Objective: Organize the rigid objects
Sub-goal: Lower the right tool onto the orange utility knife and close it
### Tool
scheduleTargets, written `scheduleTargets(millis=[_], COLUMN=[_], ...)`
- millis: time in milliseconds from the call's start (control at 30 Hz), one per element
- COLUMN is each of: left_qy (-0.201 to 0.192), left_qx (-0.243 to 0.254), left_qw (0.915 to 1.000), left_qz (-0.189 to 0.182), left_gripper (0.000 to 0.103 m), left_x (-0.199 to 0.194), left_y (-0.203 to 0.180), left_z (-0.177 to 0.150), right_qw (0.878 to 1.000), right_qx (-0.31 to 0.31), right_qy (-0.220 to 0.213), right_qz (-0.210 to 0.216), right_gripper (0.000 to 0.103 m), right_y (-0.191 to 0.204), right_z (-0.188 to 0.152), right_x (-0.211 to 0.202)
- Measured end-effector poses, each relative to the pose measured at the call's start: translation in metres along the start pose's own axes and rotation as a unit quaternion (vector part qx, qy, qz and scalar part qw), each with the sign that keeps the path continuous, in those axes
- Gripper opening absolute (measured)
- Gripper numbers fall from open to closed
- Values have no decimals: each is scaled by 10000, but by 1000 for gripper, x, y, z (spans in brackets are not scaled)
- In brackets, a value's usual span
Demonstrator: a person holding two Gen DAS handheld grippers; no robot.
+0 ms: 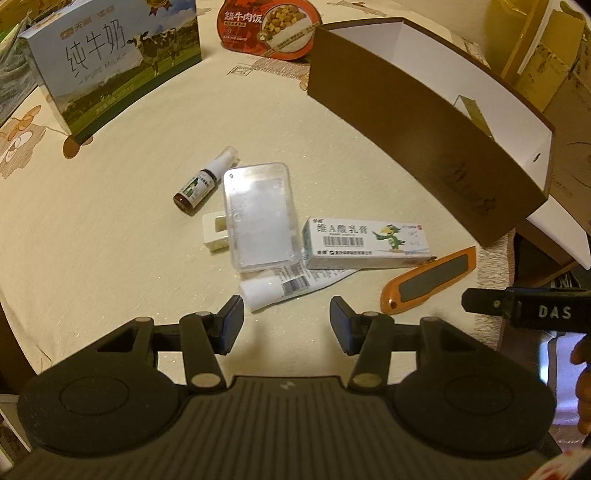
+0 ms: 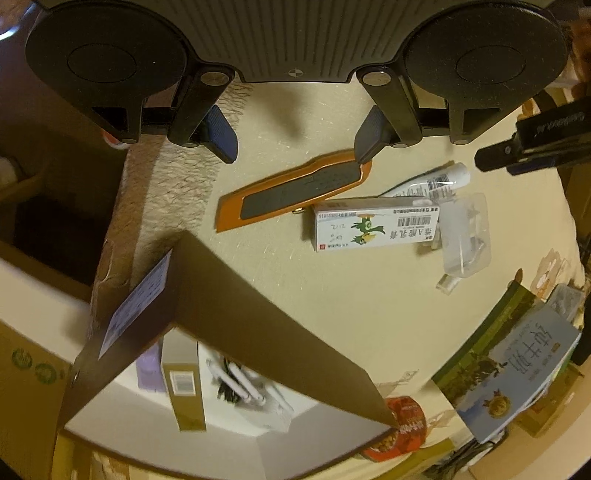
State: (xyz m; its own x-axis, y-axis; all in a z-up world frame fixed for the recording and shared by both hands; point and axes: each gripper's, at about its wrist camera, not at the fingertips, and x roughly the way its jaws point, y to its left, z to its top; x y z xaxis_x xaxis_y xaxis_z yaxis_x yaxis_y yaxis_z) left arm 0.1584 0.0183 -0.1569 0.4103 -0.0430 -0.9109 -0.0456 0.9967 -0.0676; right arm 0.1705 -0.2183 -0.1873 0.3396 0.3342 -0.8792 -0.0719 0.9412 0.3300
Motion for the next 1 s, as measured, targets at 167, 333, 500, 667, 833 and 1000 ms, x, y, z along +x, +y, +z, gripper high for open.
scheduleTargets(millis=[167,333,500,667,833,1000], left_qy=[77,129,189,221,259,308], left_qx=[-79,-162,-202,-182,-143,-62], left_qw=[9999,9997,9995,9994,9994,9994], left_qz=[80,139,176,185,165,147], left_gripper=[47,47,47,47,47,47], left_x=[7,12,16,20,21,23], left_y=[8,17,24,24,23,20], left_z=[-3,-5,-7,-8,-9,-10], right_qw=[9995,9982,9960,9920,9919,9965], right_qx=[298,577,869,1204,1165,324], right_qy=[125,164,137,187,124,239], right_qz=[24,17,-147,-335,-486,-728], right_gripper=[67,67,67,67,65,49], right_y=[4,9,11,7,11,21], right_z=[3,6,13,20,21,17], right_x=[21,41,56,69,75,77])
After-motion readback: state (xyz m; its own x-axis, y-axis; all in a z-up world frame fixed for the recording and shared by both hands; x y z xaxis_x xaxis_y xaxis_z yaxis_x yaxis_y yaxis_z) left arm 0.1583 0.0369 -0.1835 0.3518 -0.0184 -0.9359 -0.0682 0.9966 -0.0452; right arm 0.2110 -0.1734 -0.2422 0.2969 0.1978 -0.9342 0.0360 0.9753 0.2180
